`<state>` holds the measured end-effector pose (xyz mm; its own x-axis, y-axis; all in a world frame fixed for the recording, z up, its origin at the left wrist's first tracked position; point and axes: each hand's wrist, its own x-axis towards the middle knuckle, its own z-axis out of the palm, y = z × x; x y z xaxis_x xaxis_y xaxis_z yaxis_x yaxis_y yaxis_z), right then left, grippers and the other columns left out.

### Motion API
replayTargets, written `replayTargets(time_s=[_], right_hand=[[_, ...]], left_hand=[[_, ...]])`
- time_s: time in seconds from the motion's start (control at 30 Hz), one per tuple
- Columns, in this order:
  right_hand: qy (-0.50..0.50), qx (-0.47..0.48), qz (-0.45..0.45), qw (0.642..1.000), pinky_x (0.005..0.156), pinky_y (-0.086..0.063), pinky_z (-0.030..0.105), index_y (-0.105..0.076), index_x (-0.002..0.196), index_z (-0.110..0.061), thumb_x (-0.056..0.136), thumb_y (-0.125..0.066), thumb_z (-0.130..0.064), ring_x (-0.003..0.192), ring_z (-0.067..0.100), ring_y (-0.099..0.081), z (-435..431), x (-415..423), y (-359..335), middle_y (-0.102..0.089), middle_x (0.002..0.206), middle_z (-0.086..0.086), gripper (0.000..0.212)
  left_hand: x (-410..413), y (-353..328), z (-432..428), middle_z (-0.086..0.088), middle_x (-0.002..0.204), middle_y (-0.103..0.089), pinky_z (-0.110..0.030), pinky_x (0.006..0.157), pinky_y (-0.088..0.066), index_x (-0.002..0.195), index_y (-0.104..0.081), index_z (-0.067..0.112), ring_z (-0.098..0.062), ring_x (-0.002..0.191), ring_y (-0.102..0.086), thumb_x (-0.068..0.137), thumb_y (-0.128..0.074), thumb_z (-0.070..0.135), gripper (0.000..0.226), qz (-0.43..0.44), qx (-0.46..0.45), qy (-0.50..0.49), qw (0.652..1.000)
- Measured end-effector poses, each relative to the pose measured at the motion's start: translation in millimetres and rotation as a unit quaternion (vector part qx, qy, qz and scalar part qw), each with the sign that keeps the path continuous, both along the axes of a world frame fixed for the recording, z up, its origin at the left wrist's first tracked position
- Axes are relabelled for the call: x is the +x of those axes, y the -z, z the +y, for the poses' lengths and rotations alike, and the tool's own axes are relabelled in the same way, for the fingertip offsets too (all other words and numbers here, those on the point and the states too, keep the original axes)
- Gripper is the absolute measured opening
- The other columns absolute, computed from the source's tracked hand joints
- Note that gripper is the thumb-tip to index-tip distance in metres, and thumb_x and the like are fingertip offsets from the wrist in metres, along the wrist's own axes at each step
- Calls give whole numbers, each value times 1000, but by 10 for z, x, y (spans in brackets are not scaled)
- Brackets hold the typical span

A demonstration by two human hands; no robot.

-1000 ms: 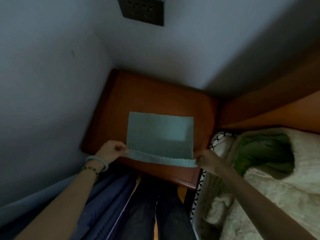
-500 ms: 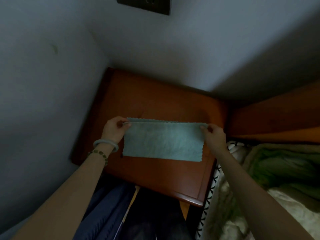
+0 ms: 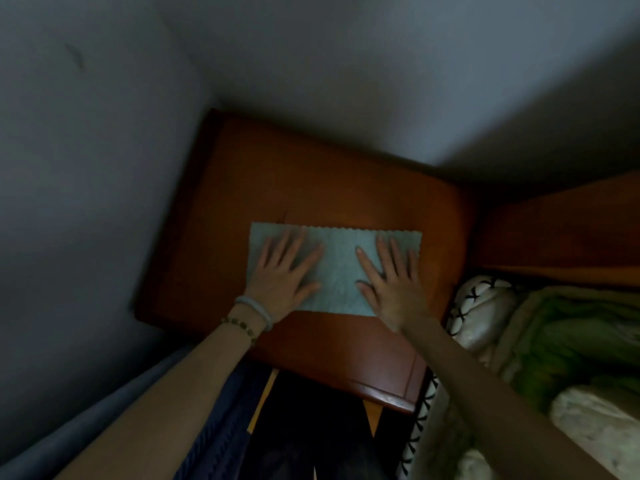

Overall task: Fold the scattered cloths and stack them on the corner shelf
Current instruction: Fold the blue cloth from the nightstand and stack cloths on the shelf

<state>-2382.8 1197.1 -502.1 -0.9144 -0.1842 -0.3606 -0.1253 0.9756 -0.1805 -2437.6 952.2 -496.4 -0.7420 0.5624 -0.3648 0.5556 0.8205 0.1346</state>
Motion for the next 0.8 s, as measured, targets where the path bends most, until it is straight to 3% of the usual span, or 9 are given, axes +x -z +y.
replayTargets(time_s=[0.1,0.23,0.3,0.37,0.5,0.6,0.67,0.73,0.8], right_hand=[[-8,-2,-34,999,115,-7,57,-9,152,-29,98,-17,-54,146,32,-5,46,12,35,-6,159,13,60],[8,-43,-28,999,114,-12,55,-18,151,-25,98,-26,-51,145,33,-10,24,-45,-92,-13,158,16,60],[76,-89,-11,993,114,-18,49,-31,146,-16,97,-30,-46,142,34,-19,38,-21,-180,-24,154,19,57],[189,-101,9,977,108,-33,47,-43,137,-8,95,-35,-43,131,35,-35,96,-1,-263,-37,144,20,55],[391,-156,-15,907,95,-44,47,-47,129,-3,86,-64,-29,112,33,-49,182,64,-251,-50,124,19,53],[474,-225,-71,848,84,-53,41,-51,122,-5,81,-70,-30,98,27,-60,156,45,-249,-62,111,13,51],[513,-252,-112,813,76,-53,33,-55,118,-6,80,-71,-30,90,22,-63,136,5,-282,-66,103,9,47],[534,-300,-147,777,68,-52,26,-64,106,-8,81,-70,-26,80,15,-64,119,-34,-349,-69,97,6,31],[539,-355,-160,747,59,-52,19,-66,96,-10,83,-68,-19,72,9,-62,73,-70,-444,-70,91,4,16]], left_hand=[[48,160,-40,-12,157,-15,-56,113,-7,151,-9,30,-34,143,-13,91,-10,68,71,0,-20,-11,1000],[70,-57,120,-12,156,-10,-60,113,-6,151,-12,30,-34,144,-7,91,-21,66,70,4,5,-38,999],[143,-150,293,-11,154,-11,-62,113,-6,151,-14,30,-33,143,-8,91,-24,63,69,3,33,-25,999],[223,-115,428,-11,156,-7,-64,111,-6,150,-8,33,-34,143,-9,88,-23,65,71,-8,18,5,1000],[311,33,521,-7,156,7,-64,111,1,149,0,36,-35,146,-4,86,-24,67,74,-26,-12,-12,1000],[313,-70,579,-9,158,-5,-59,112,-1,150,-5,34,-35,145,-11,86,-25,65,73,-33,0,-32,999],[289,-228,628,-10,157,-19,-54,113,-11,150,-11,33,-34,143,-20,88,-24,61,69,-53,55,-73,994],[281,-360,700,-6,157,-18,-46,115,-13,150,-16,32,-29,143,-17,92,-26,55,63,-89,133,-121,980],[287,-457,765,-5,153,-25,-38,116,-17,146,-31,27,-23,140,-20,96,-38,46,54,-138,233,-197,942]])
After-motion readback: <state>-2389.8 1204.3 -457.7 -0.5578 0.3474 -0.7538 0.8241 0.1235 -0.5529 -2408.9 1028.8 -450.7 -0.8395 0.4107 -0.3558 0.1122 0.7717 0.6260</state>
